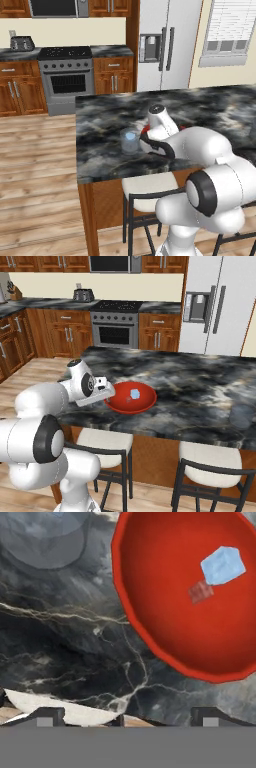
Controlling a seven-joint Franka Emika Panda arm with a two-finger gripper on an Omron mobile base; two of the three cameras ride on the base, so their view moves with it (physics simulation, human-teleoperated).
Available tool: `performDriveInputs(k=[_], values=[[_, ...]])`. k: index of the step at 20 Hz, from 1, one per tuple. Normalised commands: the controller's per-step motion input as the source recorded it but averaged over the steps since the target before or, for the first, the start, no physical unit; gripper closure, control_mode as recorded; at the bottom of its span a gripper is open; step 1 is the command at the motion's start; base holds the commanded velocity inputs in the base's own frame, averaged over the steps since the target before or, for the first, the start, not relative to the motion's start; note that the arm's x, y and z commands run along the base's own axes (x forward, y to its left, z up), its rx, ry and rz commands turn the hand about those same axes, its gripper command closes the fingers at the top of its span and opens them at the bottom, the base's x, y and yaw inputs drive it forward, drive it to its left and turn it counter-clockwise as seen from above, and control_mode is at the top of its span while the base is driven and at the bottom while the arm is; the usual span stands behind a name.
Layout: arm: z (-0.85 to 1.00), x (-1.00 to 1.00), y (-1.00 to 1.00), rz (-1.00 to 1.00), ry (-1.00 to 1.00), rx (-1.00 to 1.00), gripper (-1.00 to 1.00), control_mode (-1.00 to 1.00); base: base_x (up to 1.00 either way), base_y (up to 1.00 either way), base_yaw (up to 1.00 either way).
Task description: There are four ice cubes in the ice bowl. Place two ice cubes in each glass of water.
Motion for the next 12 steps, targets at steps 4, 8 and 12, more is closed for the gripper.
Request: performDriveInputs(k=[4, 8, 12], values=[[-0.11, 0.42, -0.03, 0.00, -0.05, 0.00, -1.00, -1.00, 0.00, 0.00, 0.00], [-0.19, 0.31, -0.04, 0.00, -0.01, 0.00, -1.00, -1.00, 0.00, 0.00, 0.00], [-0.18, 0.08, -0.04, 0.00, 0.00, 0.00, -1.00, -1.00, 0.00, 0.00, 0.00]])
